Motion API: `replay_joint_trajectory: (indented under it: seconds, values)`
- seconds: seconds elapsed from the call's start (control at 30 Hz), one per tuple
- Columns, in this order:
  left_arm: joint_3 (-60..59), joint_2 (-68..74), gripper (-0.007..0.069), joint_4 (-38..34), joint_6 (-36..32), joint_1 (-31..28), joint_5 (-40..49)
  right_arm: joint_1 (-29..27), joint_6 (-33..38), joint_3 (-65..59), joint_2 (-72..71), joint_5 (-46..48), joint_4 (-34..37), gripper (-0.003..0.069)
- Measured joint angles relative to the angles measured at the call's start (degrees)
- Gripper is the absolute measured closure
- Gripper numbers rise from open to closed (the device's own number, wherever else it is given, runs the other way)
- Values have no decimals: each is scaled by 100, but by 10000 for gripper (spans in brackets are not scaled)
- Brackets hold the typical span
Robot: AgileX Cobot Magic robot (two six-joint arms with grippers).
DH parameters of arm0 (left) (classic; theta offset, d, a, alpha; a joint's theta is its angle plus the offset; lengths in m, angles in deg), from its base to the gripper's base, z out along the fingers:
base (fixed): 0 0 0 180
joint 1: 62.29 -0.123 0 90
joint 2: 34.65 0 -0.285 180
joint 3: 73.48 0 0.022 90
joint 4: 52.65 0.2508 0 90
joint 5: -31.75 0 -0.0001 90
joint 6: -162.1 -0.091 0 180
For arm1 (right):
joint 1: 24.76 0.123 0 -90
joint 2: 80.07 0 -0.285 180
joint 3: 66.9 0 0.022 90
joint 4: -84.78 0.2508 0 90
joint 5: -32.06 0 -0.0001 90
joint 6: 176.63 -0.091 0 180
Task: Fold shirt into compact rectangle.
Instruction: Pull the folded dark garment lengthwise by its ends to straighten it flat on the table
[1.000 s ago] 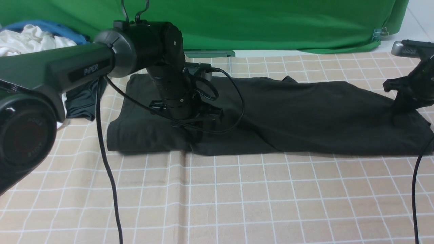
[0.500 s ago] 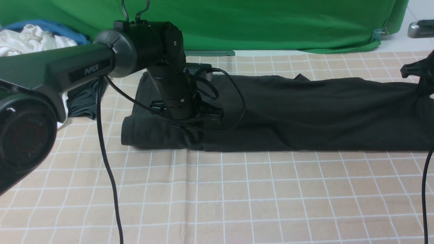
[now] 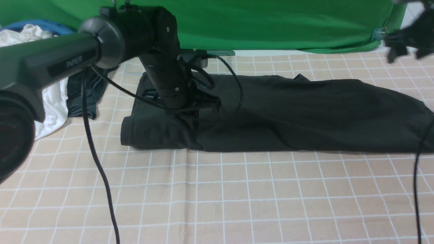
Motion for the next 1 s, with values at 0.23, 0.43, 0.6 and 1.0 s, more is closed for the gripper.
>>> replay_joint_trajectory:
  seconds: [0.23, 0.43, 0.6, 1.0]
  values:
    - [0, -353, 606, -52, 32, 0, 75, 908, 1095, 158, 433, -434, 235, 118]
    - [0, -437, 606, -47, 32, 0, 130, 1260, 1605, 158, 883, -627, 30, 118]
    - [0, -456, 606, -47, 32, 0, 151, 1354, 1728, 158, 1058, -869, -123, 130]
    - [0, -456, 606, -47, 32, 0, 156, 1368, 1724, 375, 1219, -593, -118, 596]
